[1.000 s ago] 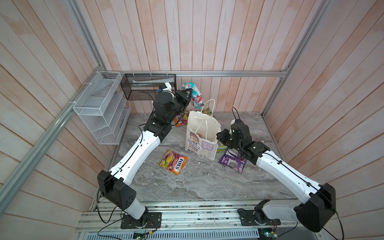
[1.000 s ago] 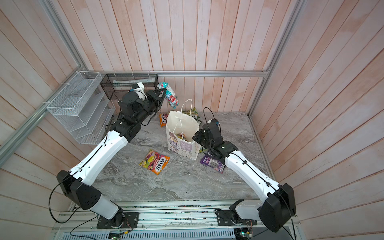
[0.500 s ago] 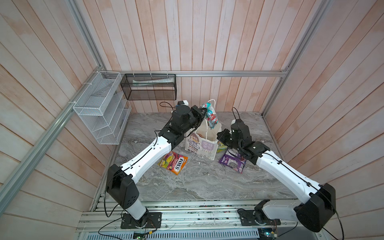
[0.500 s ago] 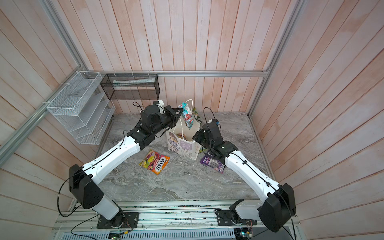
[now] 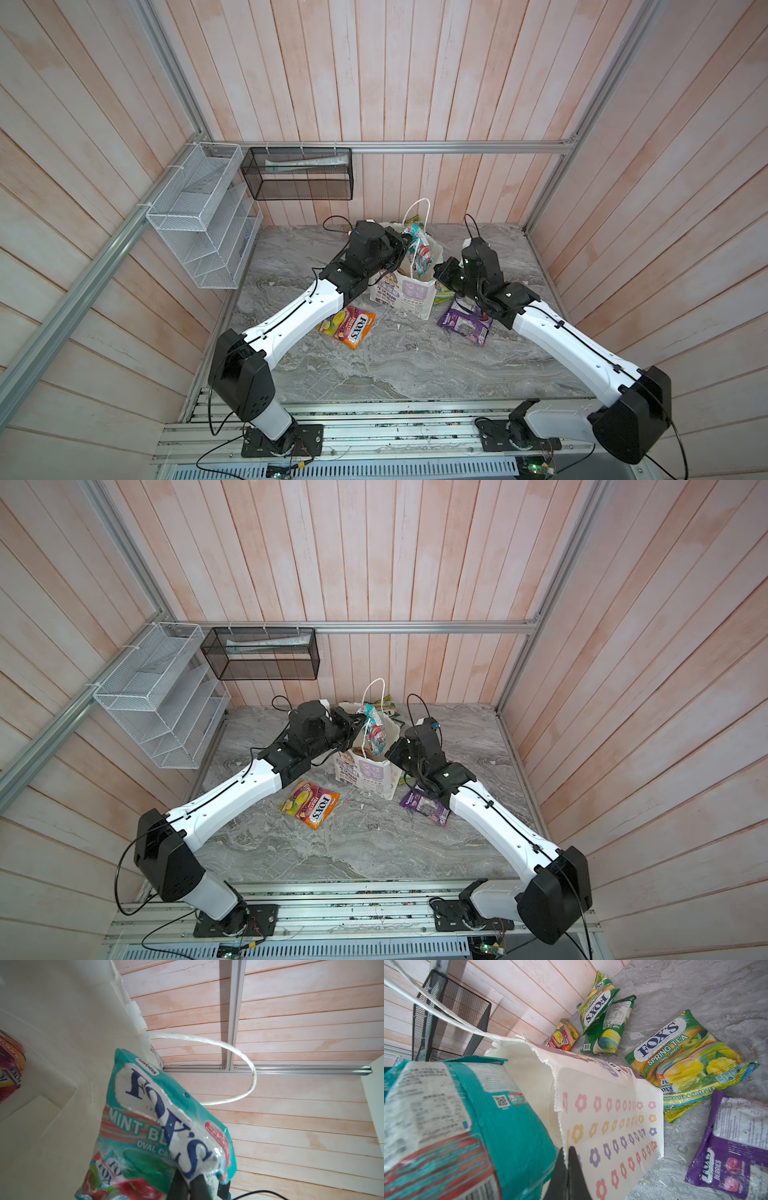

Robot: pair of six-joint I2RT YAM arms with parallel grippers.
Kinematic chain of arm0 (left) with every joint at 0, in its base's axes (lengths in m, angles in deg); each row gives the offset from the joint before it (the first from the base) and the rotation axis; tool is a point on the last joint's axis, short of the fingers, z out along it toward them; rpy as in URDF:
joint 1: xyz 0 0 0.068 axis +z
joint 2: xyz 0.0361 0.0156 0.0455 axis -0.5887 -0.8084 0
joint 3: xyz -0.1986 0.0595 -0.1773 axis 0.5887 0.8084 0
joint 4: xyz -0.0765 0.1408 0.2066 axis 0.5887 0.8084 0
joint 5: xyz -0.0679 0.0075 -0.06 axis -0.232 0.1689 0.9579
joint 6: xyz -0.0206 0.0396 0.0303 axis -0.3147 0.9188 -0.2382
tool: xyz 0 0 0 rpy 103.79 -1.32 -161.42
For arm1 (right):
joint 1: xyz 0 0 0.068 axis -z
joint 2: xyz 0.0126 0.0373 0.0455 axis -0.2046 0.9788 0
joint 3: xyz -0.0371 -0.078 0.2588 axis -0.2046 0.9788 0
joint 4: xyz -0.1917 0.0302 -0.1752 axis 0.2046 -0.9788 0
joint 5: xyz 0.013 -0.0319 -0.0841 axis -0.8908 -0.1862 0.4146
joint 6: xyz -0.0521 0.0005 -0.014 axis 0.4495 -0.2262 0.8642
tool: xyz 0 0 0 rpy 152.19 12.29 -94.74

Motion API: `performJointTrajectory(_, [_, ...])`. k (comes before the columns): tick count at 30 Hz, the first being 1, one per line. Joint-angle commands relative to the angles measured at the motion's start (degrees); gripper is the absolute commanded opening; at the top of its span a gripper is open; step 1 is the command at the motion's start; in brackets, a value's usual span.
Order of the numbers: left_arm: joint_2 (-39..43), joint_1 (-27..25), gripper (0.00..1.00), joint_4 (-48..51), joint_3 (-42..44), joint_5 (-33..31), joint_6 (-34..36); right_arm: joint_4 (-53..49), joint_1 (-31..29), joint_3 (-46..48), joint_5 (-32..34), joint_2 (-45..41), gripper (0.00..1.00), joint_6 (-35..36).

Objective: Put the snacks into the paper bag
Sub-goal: 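Carry the Mint Blossom bag over the paper bag with the left gripper, then lower the Mint Blossom bag into the paper bag and open the left gripper, then withdraw the left gripper and lower it to the orange Fox's Fruits bag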

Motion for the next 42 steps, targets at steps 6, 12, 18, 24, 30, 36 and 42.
performJointTrajectory(6, [3.18, -0.09, 0.31, -1.33, -0.65, -2.42, 1.9, -0.84, -0.24, -1.82, 1.63, 0.51, 0.0, 0.19])
performJointTrajectory(12, [3.57, -0.05, 0.41, -3.28, -1.04, -2.17, 3.62, -0.97, -0.23, -1.96, 1.61, 0.69, 0.0, 0.19])
performJointTrajectory(18, [5.59, -0.08, 0.52, -4.87, -3.58, -2.76, 10.99, -1.27, -0.26, -2.0, 1.7, 0.66, 0.0, 0.28])
performJointTrajectory(24, [11.09, -0.05, 0.66, -5.04, -4.73, -6.1, 23.46, -1.29, -0.23, -1.74, 1.9, 0.43, 0.0, 0.2])
performJointTrajectory(30, [18.18, 0.21, 0.79, -1.63, -2.94, -10.32, 34.52, -1.28, -0.2, -2.07, 1.82, 0.61, 0.0, 0.41])
performJointTrajectory(36, [26.02, 3.01, 0.99, 4.32, 2.36, -15.64, 39.08, -1.93, -0.18, -2.96, 2.21, 1.04, 0.0, 0.88])
performJointTrajectory(42, [34.21, 9.97, 1.0, 9.36, 10.65, -12.12, 41.0, -2.33, -0.19, -3.45, 2.23, 1.33, 0.0, 1.16])
